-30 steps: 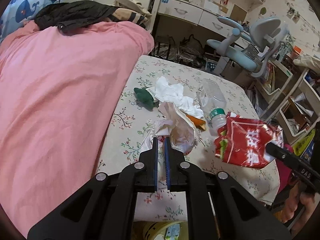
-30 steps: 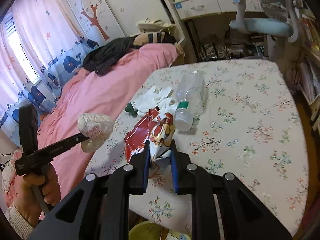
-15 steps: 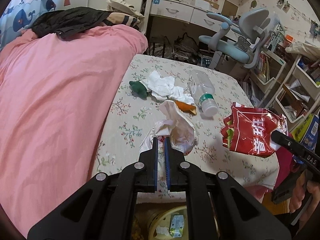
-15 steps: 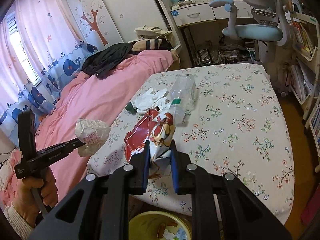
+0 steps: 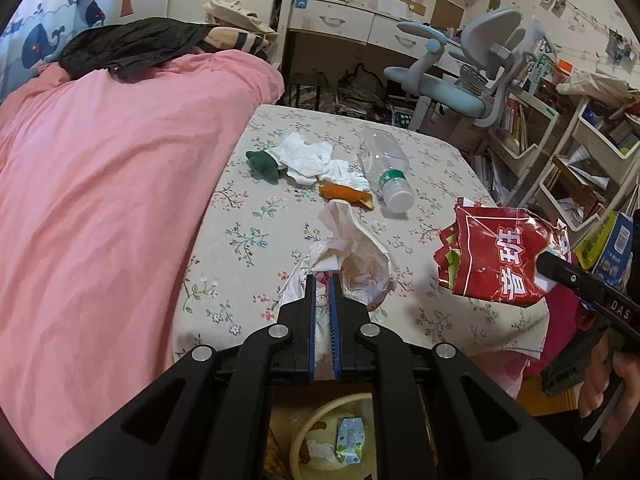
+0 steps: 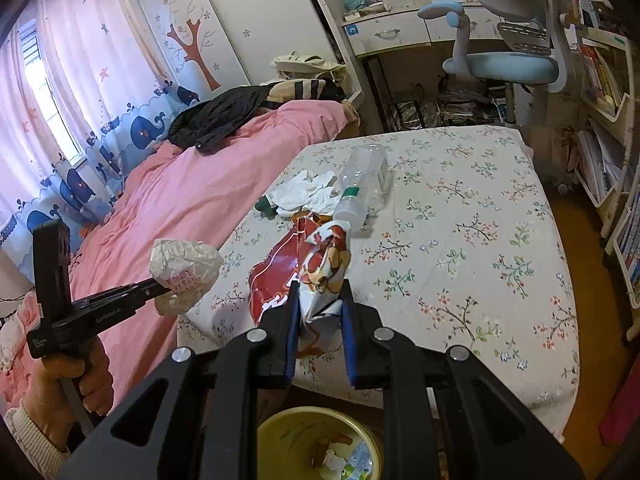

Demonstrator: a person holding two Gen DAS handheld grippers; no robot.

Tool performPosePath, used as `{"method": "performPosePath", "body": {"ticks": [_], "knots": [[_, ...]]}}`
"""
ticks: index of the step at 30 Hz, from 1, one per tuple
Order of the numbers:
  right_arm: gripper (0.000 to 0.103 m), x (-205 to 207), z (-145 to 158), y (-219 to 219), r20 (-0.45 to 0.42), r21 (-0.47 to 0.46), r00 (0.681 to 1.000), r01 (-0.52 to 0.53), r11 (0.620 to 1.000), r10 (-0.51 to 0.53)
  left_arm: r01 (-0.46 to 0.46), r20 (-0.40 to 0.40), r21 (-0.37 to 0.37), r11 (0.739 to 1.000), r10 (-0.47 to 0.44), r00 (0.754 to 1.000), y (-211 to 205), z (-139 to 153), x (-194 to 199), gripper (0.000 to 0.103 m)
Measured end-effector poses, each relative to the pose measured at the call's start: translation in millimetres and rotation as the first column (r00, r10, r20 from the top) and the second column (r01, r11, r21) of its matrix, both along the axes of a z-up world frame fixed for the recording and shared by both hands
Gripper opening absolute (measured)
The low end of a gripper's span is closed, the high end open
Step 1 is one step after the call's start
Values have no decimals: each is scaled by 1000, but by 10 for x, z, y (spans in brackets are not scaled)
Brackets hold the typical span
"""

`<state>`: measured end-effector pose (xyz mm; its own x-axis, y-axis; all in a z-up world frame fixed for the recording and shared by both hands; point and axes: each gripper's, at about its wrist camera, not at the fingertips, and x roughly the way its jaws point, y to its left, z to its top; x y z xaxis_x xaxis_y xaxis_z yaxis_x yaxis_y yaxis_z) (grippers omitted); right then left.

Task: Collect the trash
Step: 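Drop the red chip bag into the yellow bin with the right gripper while the left gripper carries the tissue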

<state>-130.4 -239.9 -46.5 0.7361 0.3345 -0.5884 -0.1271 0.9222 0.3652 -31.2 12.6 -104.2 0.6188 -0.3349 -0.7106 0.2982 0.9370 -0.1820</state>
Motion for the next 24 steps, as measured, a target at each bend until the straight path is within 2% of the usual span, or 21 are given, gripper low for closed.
{"method": "performPosePath", "body": {"ticks": [7, 24], "knots": [[19, -108, -38, 28, -9, 0, 1000, -21, 1000, 21, 12, -6, -33, 999, -12, 1000, 30, 4, -104, 6], [19, -411, -175, 161, -45, 1, 996, -79, 997, 79, 40, -11, -40, 998, -41, 999, 41, -16, -344, 6]]}}
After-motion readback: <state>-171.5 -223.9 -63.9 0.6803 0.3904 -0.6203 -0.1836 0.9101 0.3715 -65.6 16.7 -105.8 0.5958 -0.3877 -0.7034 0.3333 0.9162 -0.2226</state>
